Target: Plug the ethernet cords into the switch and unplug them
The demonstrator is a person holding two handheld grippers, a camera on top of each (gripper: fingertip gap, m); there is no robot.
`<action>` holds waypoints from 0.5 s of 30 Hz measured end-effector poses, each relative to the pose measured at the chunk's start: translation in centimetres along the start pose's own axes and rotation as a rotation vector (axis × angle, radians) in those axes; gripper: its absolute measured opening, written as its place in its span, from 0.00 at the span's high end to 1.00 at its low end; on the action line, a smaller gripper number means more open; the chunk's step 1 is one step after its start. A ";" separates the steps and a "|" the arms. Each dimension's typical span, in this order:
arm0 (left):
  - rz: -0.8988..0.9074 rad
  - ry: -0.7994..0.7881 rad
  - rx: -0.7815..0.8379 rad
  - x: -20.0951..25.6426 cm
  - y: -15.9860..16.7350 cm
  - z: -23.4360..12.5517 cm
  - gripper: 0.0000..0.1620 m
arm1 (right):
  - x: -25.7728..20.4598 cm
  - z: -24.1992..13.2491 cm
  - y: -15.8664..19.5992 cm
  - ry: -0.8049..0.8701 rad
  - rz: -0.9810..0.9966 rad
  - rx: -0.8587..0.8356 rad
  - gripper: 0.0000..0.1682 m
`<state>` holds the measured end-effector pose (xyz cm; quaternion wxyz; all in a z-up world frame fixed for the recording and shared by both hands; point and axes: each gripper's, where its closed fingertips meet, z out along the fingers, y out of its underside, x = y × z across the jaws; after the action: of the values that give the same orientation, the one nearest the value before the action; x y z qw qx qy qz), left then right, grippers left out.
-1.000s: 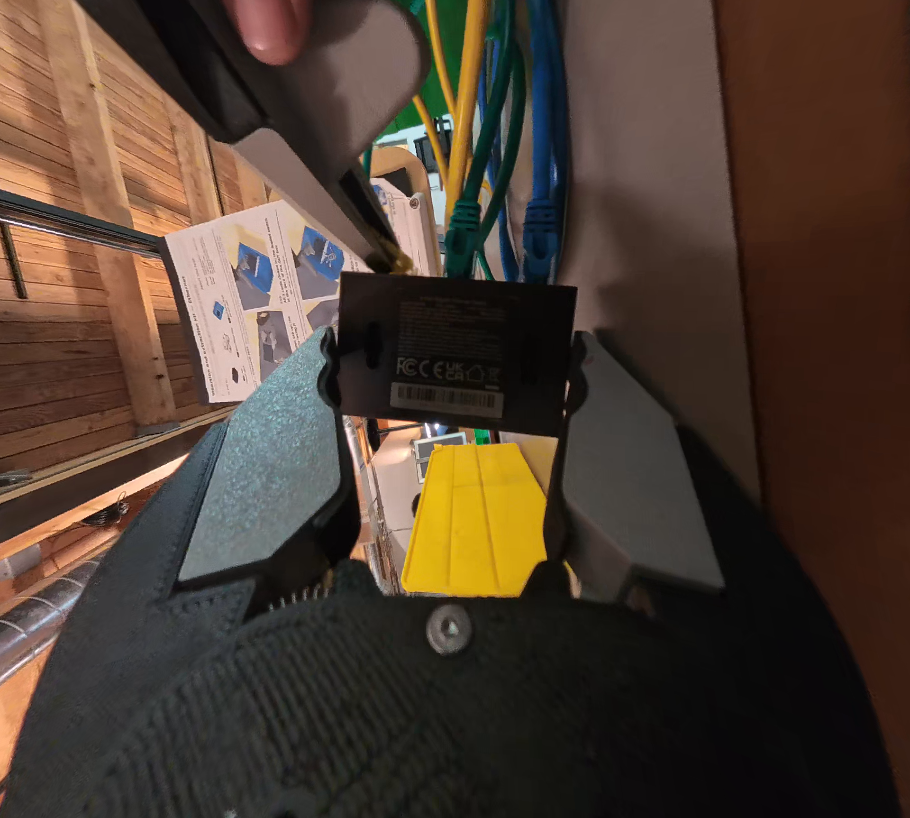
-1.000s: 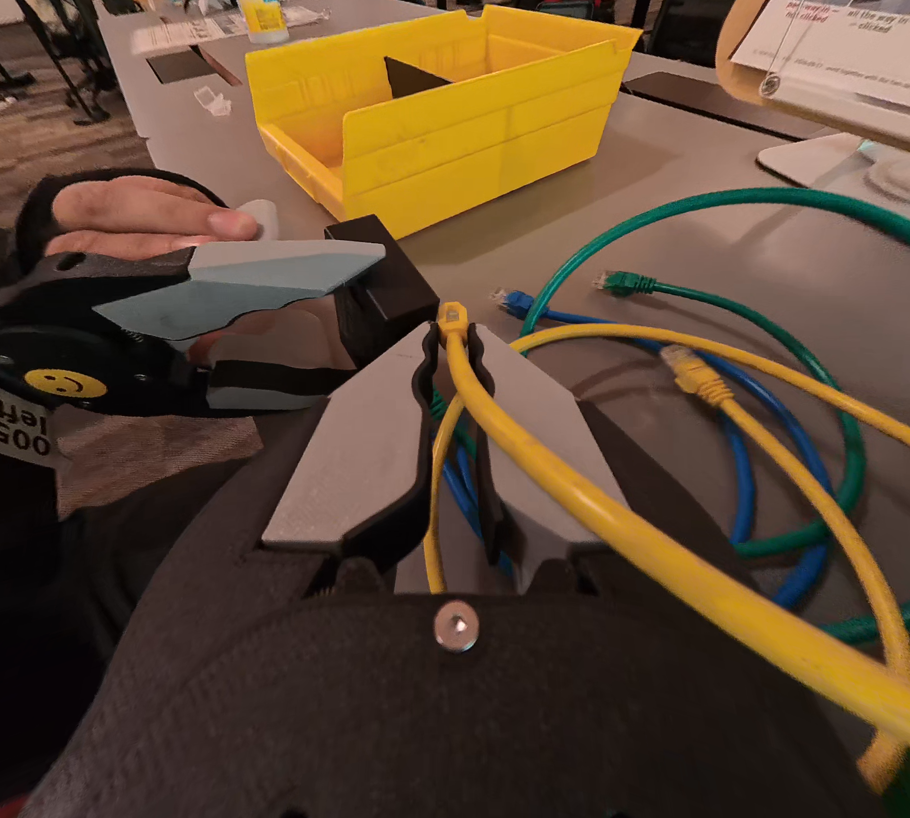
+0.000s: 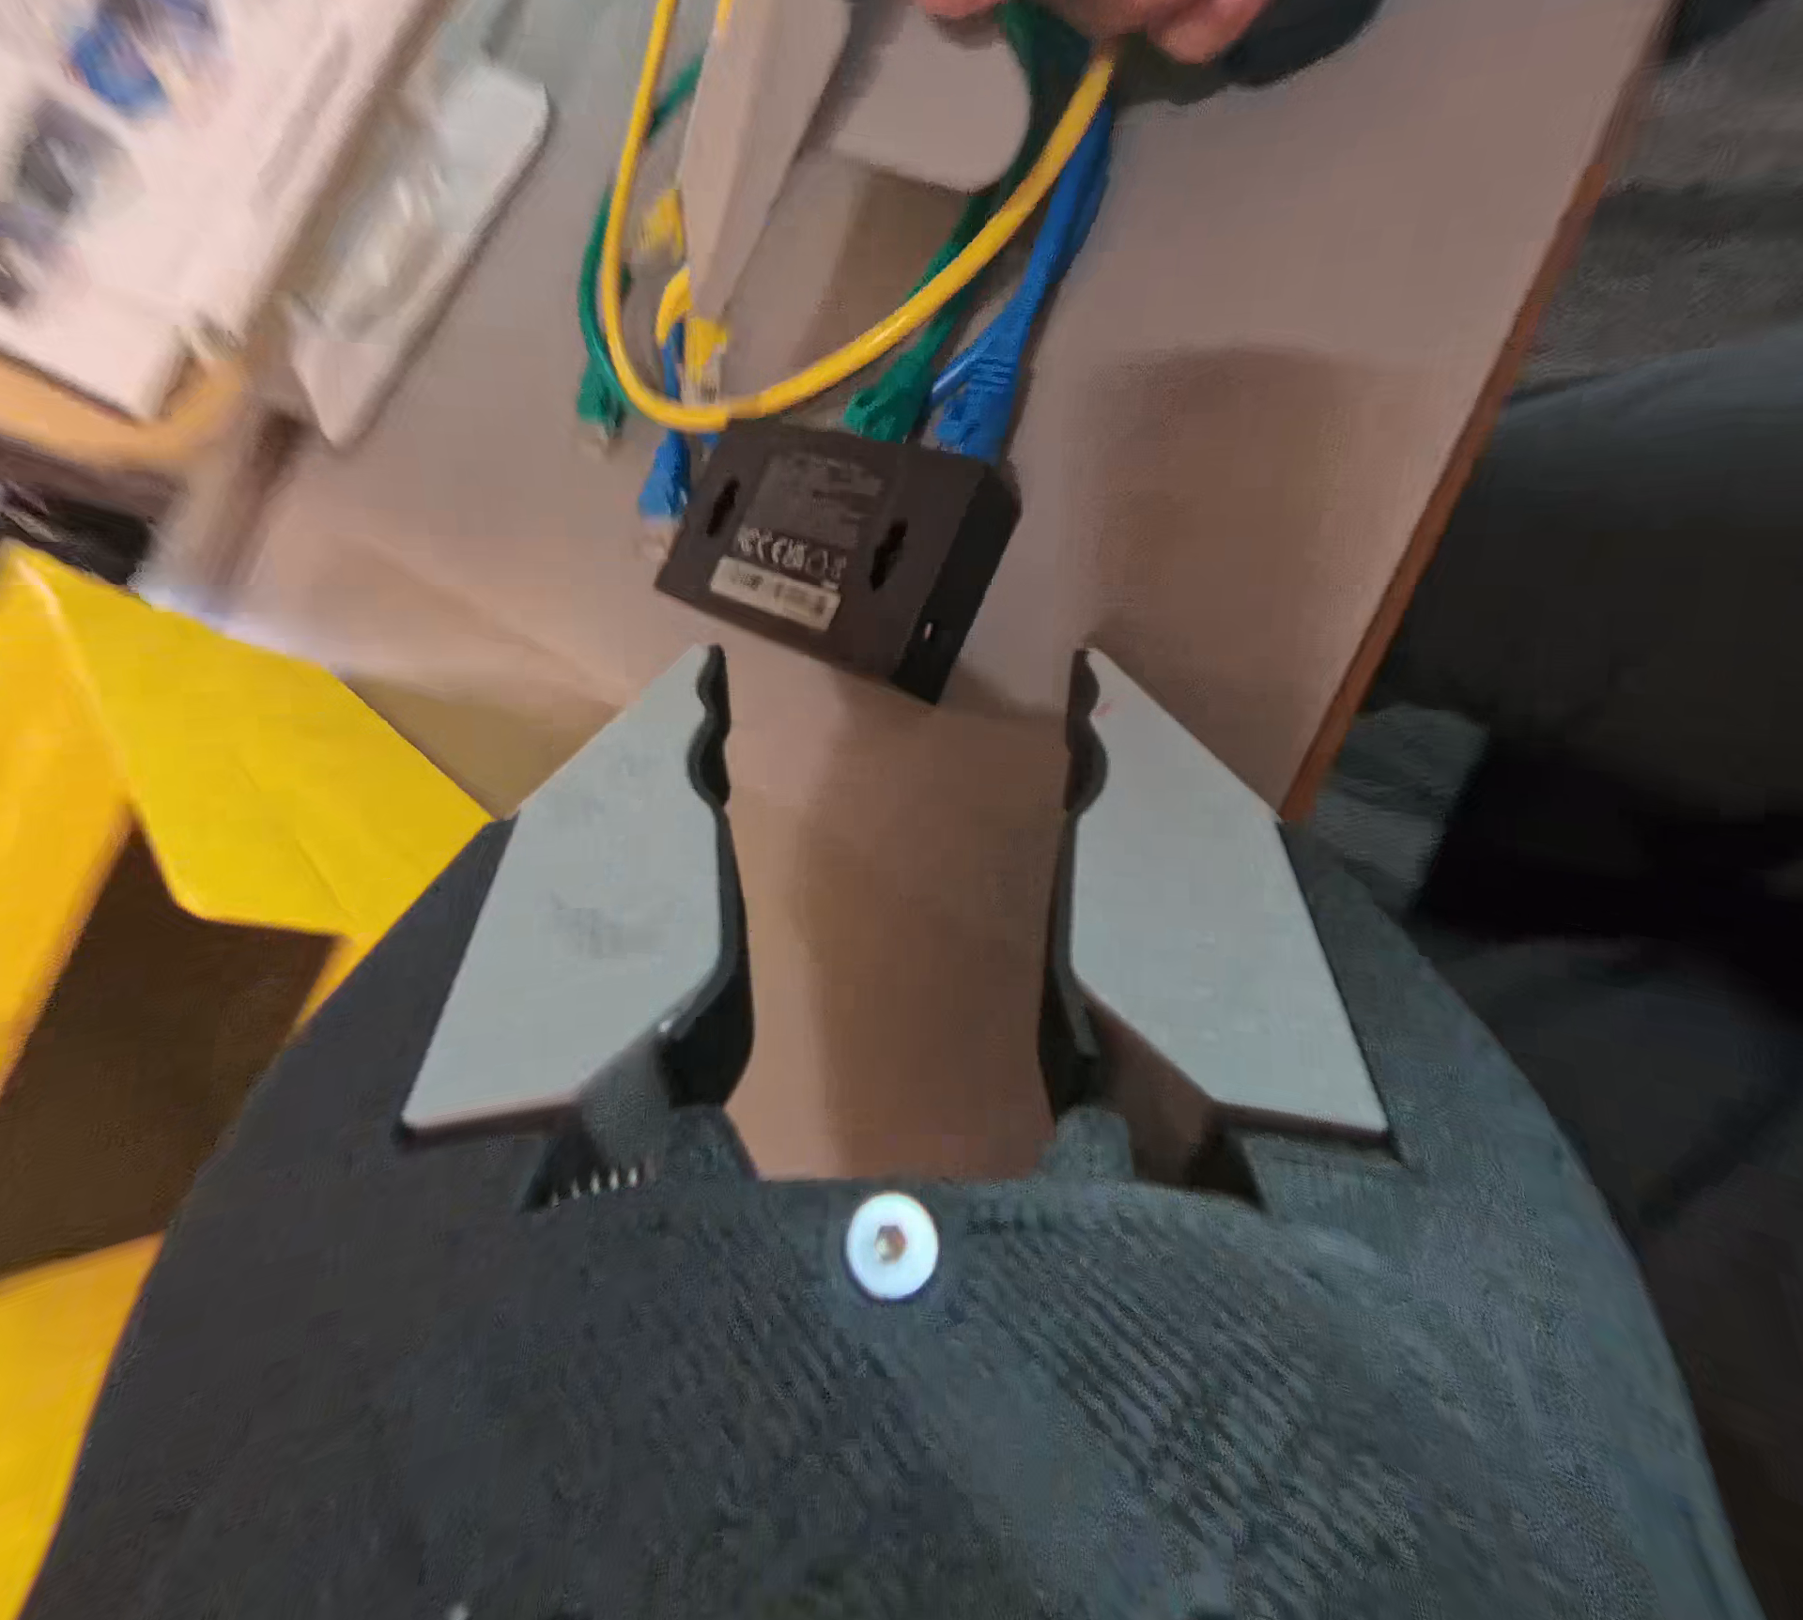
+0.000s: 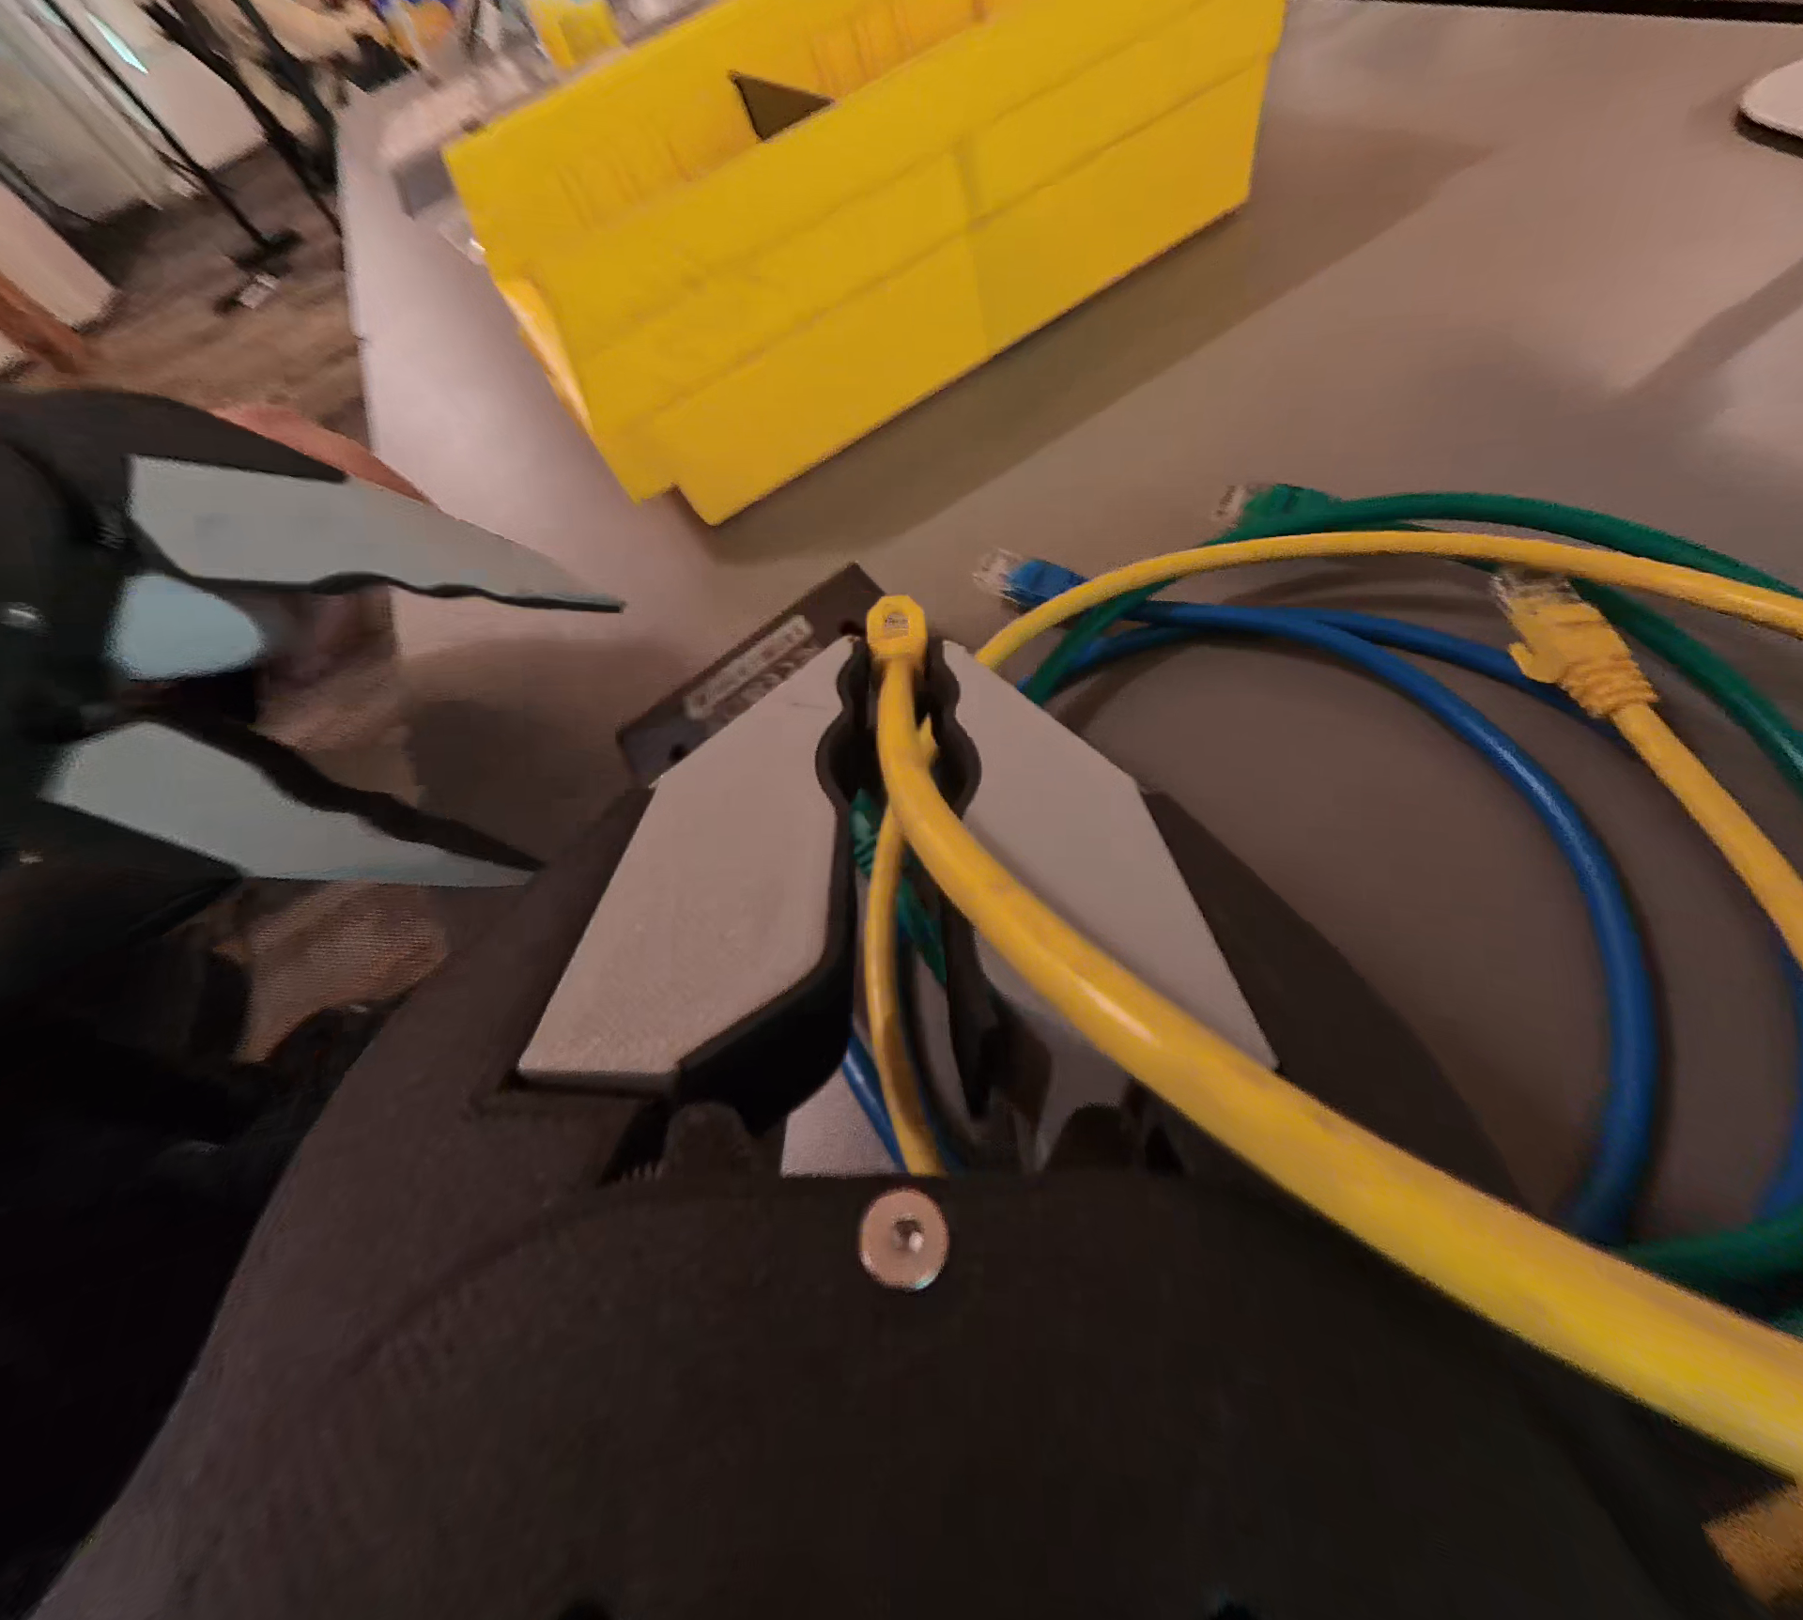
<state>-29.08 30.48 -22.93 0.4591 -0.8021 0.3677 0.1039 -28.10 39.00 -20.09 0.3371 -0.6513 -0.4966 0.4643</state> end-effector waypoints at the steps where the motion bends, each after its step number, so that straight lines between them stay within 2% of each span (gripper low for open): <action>1: -0.108 0.032 -0.052 0.0 0.4 0.0 0.57 | 0.4 0.2 0.2 0.034 -0.018 -0.019 0.95; 3: -0.328 0.116 -0.125 0.5 1.0 0.4 0.57 | 0.9 0.7 0.5 0.090 -0.057 -0.052 0.95; 5: -0.514 0.211 -0.129 0.9 1.0 1.0 0.53 | 1.4 1.0 0.6 0.139 -0.088 -0.075 0.95; 7: -0.687 0.222 -0.145 -0.1 1.5 2.0 0.54 | 1.7 1.2 0.9 0.166 -0.101 -0.101 0.95; 11: -0.943 0.400 -0.055 -0.3 -0.3 2.7 0.56 | 1.0 1.8 2.0 0.124 -0.126 -0.173 0.95; 15: -1.120 0.471 0.002 -0.9 -0.8 3.6 0.68 | 0.6 1.9 2.1 0.068 -0.091 -0.180 0.95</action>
<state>-28.59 34.08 -23.94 0.3509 -0.8746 -0.0183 -0.3339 -29.08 38.97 -22.83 0.3144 -0.6711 -0.5536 0.3798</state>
